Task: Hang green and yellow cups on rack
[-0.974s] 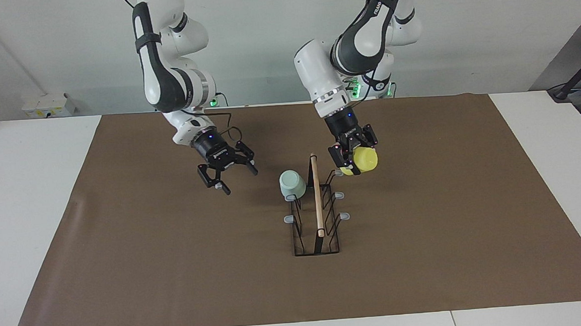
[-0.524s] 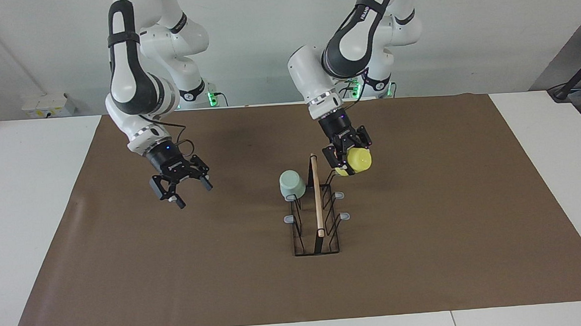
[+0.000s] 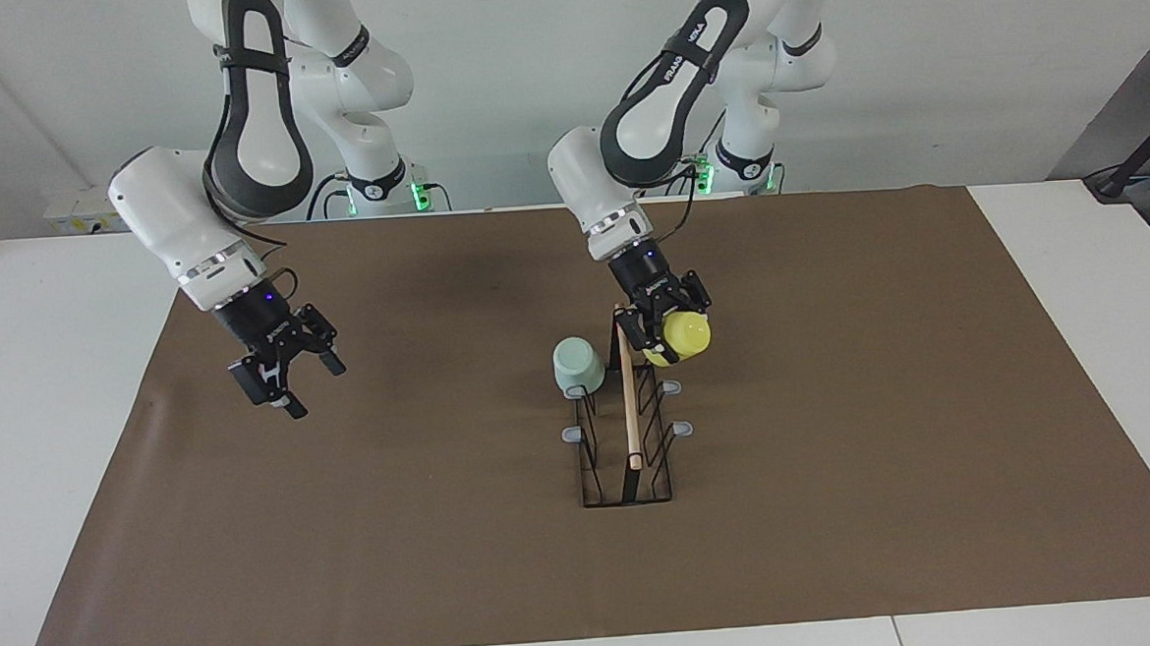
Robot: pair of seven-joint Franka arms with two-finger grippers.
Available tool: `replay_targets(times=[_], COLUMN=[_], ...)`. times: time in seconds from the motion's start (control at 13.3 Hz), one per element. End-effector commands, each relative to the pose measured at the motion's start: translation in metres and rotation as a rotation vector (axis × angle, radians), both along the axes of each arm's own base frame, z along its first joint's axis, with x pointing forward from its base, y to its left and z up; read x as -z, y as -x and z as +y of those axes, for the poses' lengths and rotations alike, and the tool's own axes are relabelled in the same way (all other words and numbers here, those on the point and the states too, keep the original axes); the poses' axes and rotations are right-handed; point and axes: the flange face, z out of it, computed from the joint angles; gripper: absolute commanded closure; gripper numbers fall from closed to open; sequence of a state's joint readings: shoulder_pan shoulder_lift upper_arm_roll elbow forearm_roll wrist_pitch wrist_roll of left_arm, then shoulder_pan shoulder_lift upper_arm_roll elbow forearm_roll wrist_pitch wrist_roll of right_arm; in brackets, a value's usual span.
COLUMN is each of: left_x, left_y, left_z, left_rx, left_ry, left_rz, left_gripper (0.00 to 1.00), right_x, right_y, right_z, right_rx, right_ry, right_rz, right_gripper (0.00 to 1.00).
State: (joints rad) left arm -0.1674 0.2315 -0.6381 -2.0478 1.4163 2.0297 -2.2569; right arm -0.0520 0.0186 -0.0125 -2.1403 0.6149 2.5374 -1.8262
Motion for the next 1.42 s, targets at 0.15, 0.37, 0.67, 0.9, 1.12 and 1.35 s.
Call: replay_targets(times=[0.15, 0.37, 0.67, 0.9, 1.12, 1.35], left_x=[-0.021, -0.034, -0.061, -0.092, -0.121, -0.150], left_y=[-0.003, -0.004, -0.020, -0.052, -0.085, -0.099], left_z=[-0.007, -0.008, -0.001, 0.021, 0.057, 0.106], left_rx=[-0.009, -0.028, -0.022, 0.069, 0.171, 0.315], left_ry=[0.025, 0.049, 0.014, -0.109, -0.154, -0.174], left_rz=[-0.045, -0.038, 0.030, 0.254, 0.434, 0.596], left_gripper=[0.00, 0.00, 0.00, 0.00, 0.00, 0.00], right_x=[-0.033, -0.058, -0.099, -0.115, -0.128, -0.142], right_y=[0.006, 0.000, -0.005, -0.001, 0.007, 0.017], right_z=[0.007, 0.019, 0.049, 0.052, 0.048, 0.044], right_rx=[0.094, 0.171, 0.354, 0.582, 0.878, 1.072], right_ry=[0.129, 0.216, 0.290, 0.251, 0.180, 0.141], right_rz=[0.054, 0.108, 0.176, 0.265, 0.372, 0.465], right_gripper=[0.00, 0.00, 0.00, 0.00, 0.00, 0.00])
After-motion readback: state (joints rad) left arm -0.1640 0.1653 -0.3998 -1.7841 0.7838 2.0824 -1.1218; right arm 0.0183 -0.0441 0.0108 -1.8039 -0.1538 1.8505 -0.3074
